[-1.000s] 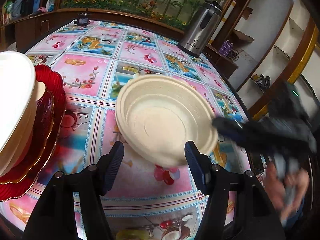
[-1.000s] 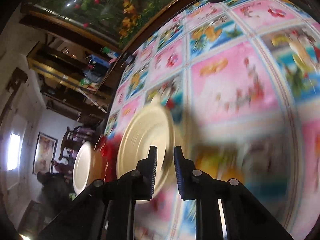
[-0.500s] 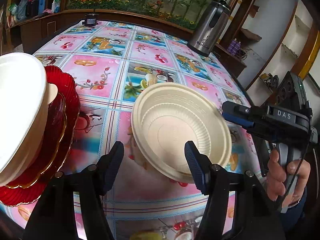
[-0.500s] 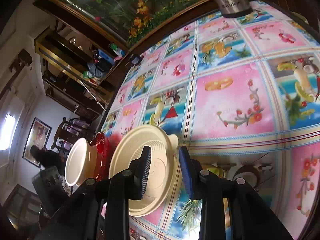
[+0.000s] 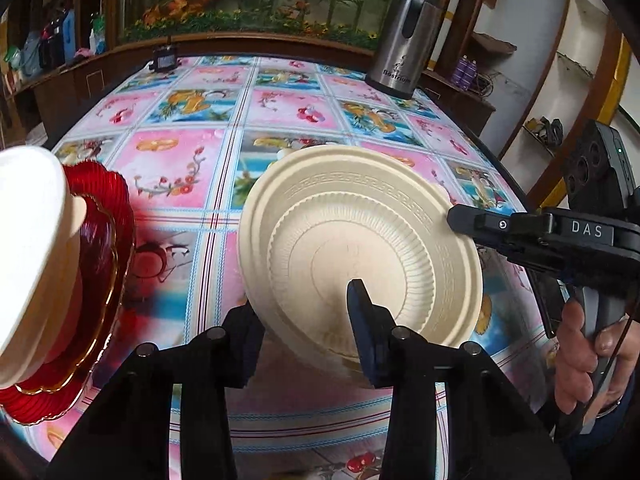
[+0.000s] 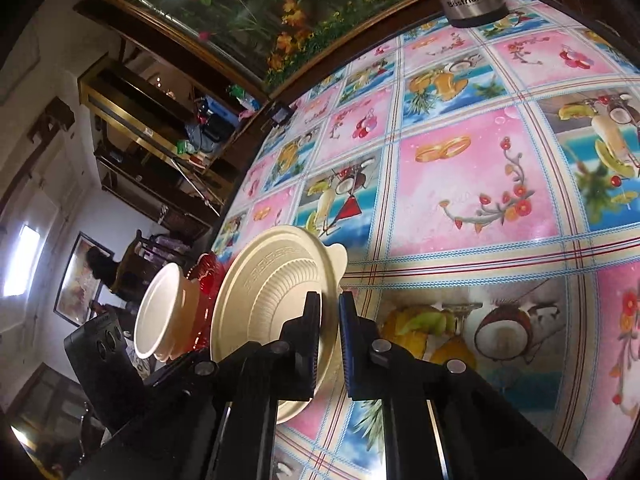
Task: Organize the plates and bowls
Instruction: 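Carry the small beige bowl with the right tool over the stack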
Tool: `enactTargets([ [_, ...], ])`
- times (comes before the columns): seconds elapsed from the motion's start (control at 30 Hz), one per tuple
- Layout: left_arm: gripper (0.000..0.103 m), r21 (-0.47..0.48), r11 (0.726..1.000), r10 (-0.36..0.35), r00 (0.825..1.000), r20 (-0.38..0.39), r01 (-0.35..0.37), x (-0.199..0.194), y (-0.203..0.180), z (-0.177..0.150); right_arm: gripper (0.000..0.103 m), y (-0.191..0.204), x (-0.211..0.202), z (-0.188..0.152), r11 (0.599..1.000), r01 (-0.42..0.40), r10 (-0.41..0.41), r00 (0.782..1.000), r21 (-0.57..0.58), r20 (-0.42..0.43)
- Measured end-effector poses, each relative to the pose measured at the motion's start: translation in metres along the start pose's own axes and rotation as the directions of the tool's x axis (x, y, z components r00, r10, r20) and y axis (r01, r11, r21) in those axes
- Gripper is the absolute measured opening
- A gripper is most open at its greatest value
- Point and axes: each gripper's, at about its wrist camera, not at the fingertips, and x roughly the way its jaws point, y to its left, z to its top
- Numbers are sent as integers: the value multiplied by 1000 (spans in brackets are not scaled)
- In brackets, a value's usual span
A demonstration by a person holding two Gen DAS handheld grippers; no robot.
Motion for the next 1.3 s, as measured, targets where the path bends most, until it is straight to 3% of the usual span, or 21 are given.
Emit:
enactTargets([
  [0.73, 38, -25, 999, 40, 989, 140, -37, -60, 29, 8, 9, 50, -5, -4, 997, -67, 67, 998, -31, 17],
  [1.3, 38, -167, 977, 170, 952, 253, -130, -116, 101, 9, 9, 146, 42, 7, 977, -182, 180, 983, -113, -29],
])
